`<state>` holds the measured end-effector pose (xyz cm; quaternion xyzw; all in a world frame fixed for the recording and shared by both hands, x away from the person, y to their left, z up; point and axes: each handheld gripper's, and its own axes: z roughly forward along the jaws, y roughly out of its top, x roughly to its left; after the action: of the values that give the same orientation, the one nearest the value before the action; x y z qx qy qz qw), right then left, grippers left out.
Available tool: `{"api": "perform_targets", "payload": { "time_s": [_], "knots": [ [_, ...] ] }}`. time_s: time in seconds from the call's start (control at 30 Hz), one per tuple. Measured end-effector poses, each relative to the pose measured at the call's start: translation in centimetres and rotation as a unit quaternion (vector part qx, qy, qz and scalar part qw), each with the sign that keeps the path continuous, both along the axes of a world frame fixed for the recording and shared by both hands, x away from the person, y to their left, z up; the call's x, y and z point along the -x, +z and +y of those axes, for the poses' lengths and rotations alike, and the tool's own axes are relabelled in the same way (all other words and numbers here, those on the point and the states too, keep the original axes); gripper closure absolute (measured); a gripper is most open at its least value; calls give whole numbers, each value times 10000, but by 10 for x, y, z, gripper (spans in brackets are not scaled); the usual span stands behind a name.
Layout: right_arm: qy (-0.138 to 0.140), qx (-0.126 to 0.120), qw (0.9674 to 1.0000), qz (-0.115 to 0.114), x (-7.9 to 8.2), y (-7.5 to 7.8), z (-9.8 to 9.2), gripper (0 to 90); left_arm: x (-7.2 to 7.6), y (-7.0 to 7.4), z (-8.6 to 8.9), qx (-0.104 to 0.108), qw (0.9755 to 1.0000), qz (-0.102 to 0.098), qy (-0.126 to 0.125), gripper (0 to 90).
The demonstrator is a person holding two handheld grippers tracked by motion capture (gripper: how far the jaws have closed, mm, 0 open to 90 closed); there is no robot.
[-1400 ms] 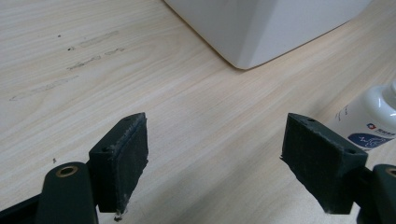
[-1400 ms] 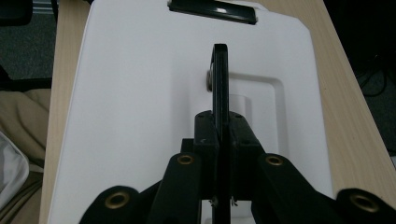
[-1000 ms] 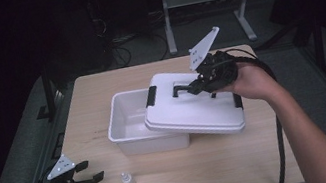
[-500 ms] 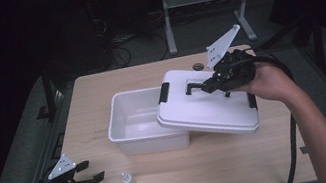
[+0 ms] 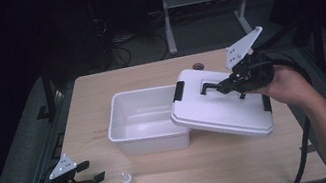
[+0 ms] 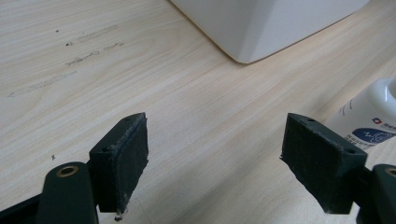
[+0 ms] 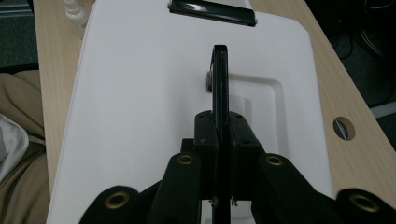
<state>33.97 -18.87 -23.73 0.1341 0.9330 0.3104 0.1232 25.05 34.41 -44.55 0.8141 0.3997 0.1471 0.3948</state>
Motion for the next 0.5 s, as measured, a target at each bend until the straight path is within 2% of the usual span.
{"api": "perform_targets", "payload": {
  "time_s": [0.37, 0.5],
  "knots": [
    [-262, -12, 9996, 43, 8, -6, -25, 838, -1, 0, -1, -40, 10000, 2, -19, 227],
    [-277, -16, 9996, 6, 10, -7, -30, 838, 0, 0, -2, -53, 10000, -7, -28, 227]
  ]
}}
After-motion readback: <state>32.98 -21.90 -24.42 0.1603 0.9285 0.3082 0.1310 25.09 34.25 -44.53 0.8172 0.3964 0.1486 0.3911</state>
